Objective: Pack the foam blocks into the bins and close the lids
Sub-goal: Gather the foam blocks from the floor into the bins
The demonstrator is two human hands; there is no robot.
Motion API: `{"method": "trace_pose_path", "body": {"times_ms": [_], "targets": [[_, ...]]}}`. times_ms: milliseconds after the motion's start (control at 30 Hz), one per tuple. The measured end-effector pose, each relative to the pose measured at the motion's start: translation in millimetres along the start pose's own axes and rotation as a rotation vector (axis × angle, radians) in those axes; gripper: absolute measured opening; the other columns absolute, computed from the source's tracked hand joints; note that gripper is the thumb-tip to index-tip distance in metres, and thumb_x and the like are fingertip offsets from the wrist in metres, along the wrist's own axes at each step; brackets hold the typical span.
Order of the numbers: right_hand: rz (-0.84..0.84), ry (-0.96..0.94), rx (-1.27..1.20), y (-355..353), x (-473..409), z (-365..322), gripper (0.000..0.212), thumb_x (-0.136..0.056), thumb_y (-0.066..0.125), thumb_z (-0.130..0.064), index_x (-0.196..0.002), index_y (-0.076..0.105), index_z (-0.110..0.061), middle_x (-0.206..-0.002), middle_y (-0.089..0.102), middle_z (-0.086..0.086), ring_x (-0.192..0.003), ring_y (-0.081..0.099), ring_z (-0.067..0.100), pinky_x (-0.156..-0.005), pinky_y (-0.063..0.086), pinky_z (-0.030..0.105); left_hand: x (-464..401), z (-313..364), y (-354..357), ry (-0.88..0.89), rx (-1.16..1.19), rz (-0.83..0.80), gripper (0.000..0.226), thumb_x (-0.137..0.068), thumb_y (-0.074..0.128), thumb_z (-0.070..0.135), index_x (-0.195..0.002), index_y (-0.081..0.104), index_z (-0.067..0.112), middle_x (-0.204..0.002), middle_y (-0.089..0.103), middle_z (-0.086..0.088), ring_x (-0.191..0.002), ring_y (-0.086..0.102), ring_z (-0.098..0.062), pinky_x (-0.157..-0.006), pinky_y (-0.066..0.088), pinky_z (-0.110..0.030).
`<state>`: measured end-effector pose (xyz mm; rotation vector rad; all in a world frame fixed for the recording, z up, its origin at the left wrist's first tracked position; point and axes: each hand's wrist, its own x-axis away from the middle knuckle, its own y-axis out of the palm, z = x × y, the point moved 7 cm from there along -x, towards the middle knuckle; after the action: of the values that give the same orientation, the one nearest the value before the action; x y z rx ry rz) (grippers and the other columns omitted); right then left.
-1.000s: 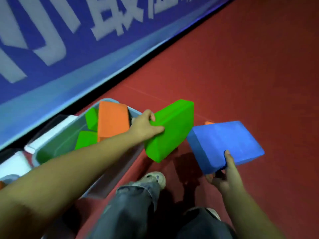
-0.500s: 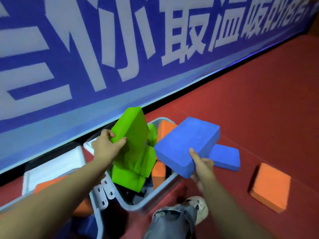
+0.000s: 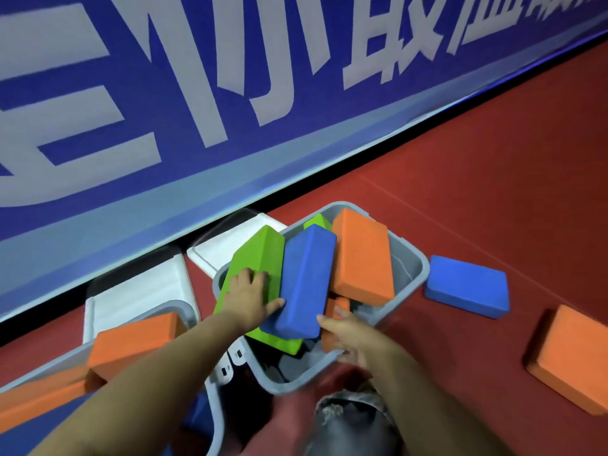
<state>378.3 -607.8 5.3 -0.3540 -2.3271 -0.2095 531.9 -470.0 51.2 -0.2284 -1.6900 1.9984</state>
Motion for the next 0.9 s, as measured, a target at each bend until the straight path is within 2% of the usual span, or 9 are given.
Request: {"method": "trace_pose_path", "body": {"times_ms": [100, 200, 333, 400, 500, 567, 667, 767, 900], "targets": [[0.064, 0.029, -0.031, -28.2, 11.6, 9.8, 0.064, -0.091, 0.058, -0.039, -0.146, 0.026, -0.029, -0.142, 0.043, 0.004, -0.118, 0.049, 0.022, -0.099, 0.039, 0.041, 0.6, -1.0, -13.9, -0.071, 0.074, 0.053, 0.069, -0.089, 0.055, 0.052, -0.143, 0.035, 0.013, -0.137, 0.038, -0.017, -0.129, 0.036, -0.036, -0.108, 0.032, -0.041], [0.124, 0.017, -0.111, -49.5, 26.5, 13.1, 0.057, -0.091, 0.059, -0.035, -0.142, 0.035, -0.022, -0.134, 0.048, 0.006, -0.11, 0.052, 0.023, -0.097, 0.04, 0.04, 6.7, 16.1, -36.3, -0.057, 0.083, 0.116, 0.059, -0.092, 0.053, 0.043, -0.141, 0.039, 0.013, -0.139, 0.041, -0.015, -0.128, 0.04, -0.036, -0.105, 0.036, -0.042], [0.168, -0.016, -0.152, -72.5, 56.3, 12.7, 0.047, -0.09, 0.06, -0.035, -0.133, 0.047, -0.02, -0.106, 0.055, 0.002, -0.094, 0.057, 0.019, -0.087, 0.043, 0.036, 16.7, 79.5, -60.6, 0.175, 0.114, 0.171, 0.05, -0.093, 0.054, 0.031, -0.136, 0.044, 0.008, -0.137, 0.044, -0.014, -0.126, 0.043, -0.032, -0.103, 0.033, -0.036], [0.198, -0.029, -0.181, -89.5, 72.5, 16.7, 0.043, -0.091, 0.059, -0.035, -0.13, 0.049, -0.02, -0.104, 0.055, 0.003, -0.087, 0.057, 0.016, -0.089, 0.045, 0.038, 23.8, 122.9, -64.2, 0.3, 0.145, 0.182, 0.052, -0.092, 0.05, 0.035, -0.134, 0.046, 0.004, -0.134, 0.048, -0.017, -0.125, 0.044, -0.033, -0.104, 0.032, -0.035], [0.231, -0.047, -0.308, -125.4, 96.6, 27.9, 0.033, -0.093, 0.058, -0.032, -0.122, 0.052, -0.018, -0.096, 0.057, 0.001, -0.097, 0.06, 0.02, -0.085, 0.046, 0.036, 37.7, 191.6, -50.7, 0.439, 0.188, 0.153, 0.065, -0.083, 0.041, 0.045, -0.132, 0.046, 0.003, -0.129, 0.051, -0.018, -0.122, 0.046, -0.035, -0.105, 0.034, -0.039], [0.271, -0.033, -0.535, -152.0, 105.7, 40.0, 0.018, -0.093, 0.057, -0.031, -0.105, 0.055, -0.018, -0.087, 0.055, 0.0, -0.101, 0.063, 0.024, -0.071, 0.046, 0.03, 45.4, 230.3, -33.8, 0.511, 0.195, 0.115, 0.065, -0.085, 0.041, 0.046, -0.132, 0.045, 0.003, -0.129, 0.051, -0.017, -0.122, 0.046, -0.033, -0.105, 0.035, -0.038], [0.37, -0.044, -1.07, -205.8, 108.9, 78.2, 0.015, -0.091, 0.057, -0.032, -0.087, 0.051, -0.018, -0.087, 0.054, 0.004, -0.078, 0.059, 0.017, -0.068, 0.045, 0.03, 55.5, 292.4, 9.6, 0.609, 0.185, 0.029, 0.049, -0.093, 0.053, 0.028, -0.133, 0.044, 0.001, -0.129, 0.051, -0.018, -0.123, 0.045, -0.032, -0.104, 0.03, -0.032], [0.479, -0.07, -1.446, -256.3, 95.5, 129.8, 0.02, -0.091, 0.057, -0.034, -0.087, 0.047, -0.017, -0.095, 0.052, 0.007, -0.076, 0.057, 0.016, -0.068, 0.045, 0.03, 47.1, 348.9, 73.7, 0.626, 0.195, -0.106, 0.046, -0.092, 0.055, 0.026, -0.132, 0.045, 0.004, -0.127, 0.051, -0.016, -0.122, 0.047, -0.031, -0.105, 0.033, -0.034], [0.49, -0.039, -1.672, -305.9, 37.8, 182.6, 0.022, -0.09, 0.056, -0.039, -0.091, 0.046, -0.02, -0.094, 0.052, 0.005, -0.077, 0.054, 0.013, -0.065, 0.046, 0.025, 18.4, 412.9, 170.1, 0.498, 0.303, -0.258, 0.049, -0.092, 0.056, 0.025, -0.134, 0.042, 0.003, -0.129, 0.052, -0.017, -0.12, 0.051, -0.031, -0.101, 0.038, -0.032]]}}
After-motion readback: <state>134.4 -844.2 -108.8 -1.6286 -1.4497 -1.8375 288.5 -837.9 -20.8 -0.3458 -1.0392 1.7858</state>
